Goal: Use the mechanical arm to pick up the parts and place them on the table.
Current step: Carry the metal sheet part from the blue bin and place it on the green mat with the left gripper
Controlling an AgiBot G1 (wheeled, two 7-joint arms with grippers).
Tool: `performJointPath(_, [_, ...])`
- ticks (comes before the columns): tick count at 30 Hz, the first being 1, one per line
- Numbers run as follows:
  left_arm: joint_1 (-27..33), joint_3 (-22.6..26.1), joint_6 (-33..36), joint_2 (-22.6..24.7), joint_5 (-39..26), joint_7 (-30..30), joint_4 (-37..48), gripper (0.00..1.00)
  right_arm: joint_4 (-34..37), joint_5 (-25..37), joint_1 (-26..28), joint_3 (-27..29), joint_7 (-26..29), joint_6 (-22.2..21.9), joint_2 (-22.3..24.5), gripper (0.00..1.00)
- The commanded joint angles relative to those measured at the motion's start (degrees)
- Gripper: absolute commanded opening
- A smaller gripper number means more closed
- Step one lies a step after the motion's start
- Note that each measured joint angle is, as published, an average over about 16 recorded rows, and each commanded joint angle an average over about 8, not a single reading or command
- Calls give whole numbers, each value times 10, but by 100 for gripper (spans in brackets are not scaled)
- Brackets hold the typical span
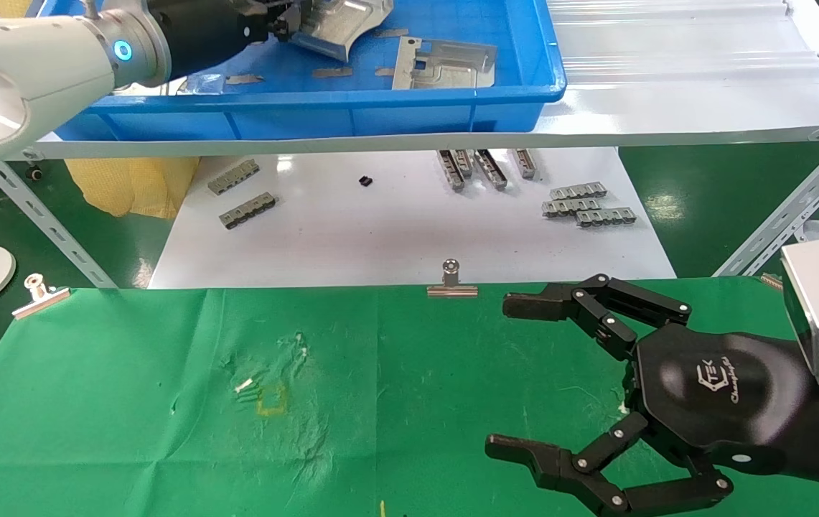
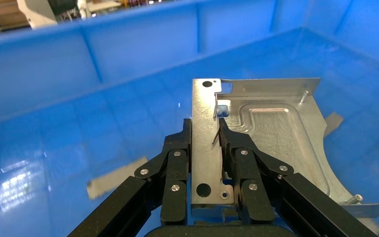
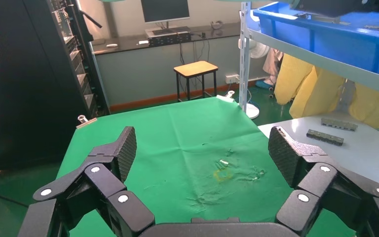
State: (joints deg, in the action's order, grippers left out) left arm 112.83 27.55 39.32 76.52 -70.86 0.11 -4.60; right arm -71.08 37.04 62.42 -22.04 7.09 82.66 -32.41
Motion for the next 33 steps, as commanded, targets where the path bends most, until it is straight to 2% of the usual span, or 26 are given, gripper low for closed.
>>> performJointPath(1, [2,-2,-2,0,4,3,-3,0,0,0,0,0,0,0,0,100])
performJointPath(7, [3,-16,85,-28,28,46,-23,0,0,0,0,0,0,0,0,100])
performJointPath(24, [-56,-29,492,-142,76,182,-70,0,0,0,0,0,0,0,0,100])
performJointPath(27, [-81,-22,521,-170,83,198,-93,0,0,0,0,0,0,0,0,100])
performJointPath(33, [-133,13,524,-240,91,223,-163,0,0,0,0,0,0,0,0,100])
